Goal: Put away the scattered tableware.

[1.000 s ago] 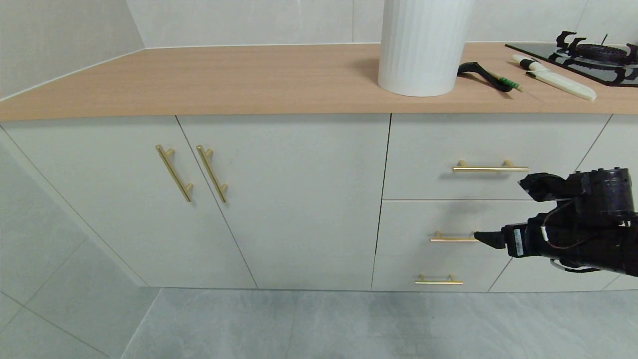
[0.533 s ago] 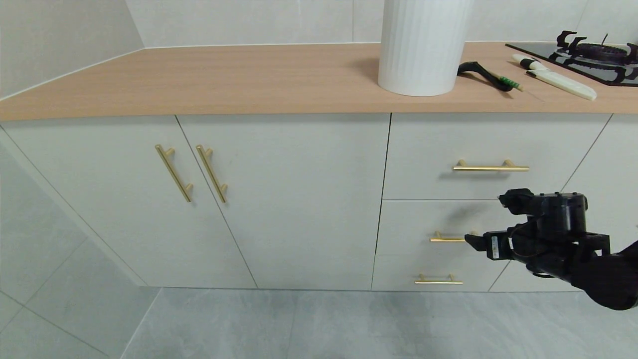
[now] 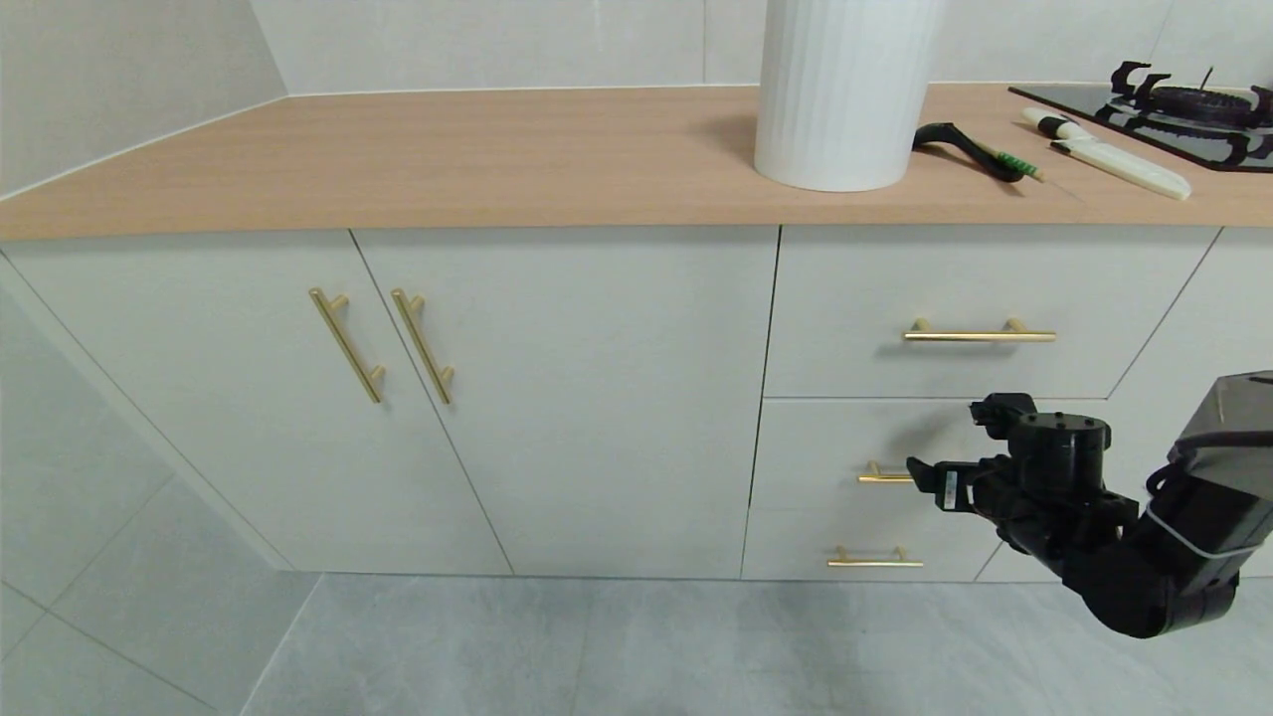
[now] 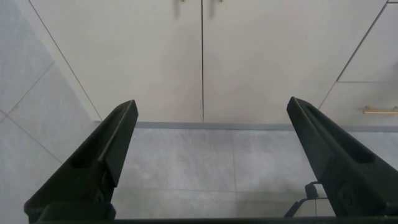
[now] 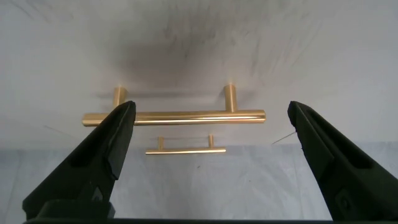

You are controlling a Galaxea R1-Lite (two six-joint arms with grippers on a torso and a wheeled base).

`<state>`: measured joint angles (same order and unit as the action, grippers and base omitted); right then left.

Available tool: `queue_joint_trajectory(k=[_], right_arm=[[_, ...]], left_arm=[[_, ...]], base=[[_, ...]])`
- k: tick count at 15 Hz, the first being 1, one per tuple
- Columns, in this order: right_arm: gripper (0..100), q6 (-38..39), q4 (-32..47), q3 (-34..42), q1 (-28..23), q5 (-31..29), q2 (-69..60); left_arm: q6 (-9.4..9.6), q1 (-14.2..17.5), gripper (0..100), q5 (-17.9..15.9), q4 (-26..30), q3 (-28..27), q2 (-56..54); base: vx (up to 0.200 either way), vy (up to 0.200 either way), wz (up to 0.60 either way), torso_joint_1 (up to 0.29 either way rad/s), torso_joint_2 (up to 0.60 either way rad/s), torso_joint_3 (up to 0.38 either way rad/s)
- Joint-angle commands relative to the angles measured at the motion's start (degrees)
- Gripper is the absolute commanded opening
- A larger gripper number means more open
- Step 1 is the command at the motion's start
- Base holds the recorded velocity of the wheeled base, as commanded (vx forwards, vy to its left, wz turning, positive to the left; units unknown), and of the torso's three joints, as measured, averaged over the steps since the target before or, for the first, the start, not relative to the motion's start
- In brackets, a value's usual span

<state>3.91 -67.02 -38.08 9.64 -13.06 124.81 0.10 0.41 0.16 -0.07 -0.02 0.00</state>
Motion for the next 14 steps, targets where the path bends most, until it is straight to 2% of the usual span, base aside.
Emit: queue_joint_trajectory(k=[1, 5, 14], right_arm=[[100, 0.04, -0.12, -0.68, 0.03, -0.13, 1.67], [100, 0.04, -2.32, -2.61, 0.2, -3.12, 4.48], [100, -0.05, -4.87, -4.98, 0.9, -5.84, 10.19]], left_arm=[[-0.01, 0.02, 100, 0.02, -0.01, 0.02, 0.09], [-0.01, 0.02, 100, 0.02, -0.01, 0.02, 0.09], [-0.01, 0.02, 100, 0.02, -0.01, 0.02, 0.09]], base=[[0.0, 0.0, 0.0, 0.0, 0.0, 0.0], [0.0, 0.0, 0.0, 0.0, 0.0, 0.0], [0.0, 0.0, 0.0, 0.0, 0.0, 0.0]])
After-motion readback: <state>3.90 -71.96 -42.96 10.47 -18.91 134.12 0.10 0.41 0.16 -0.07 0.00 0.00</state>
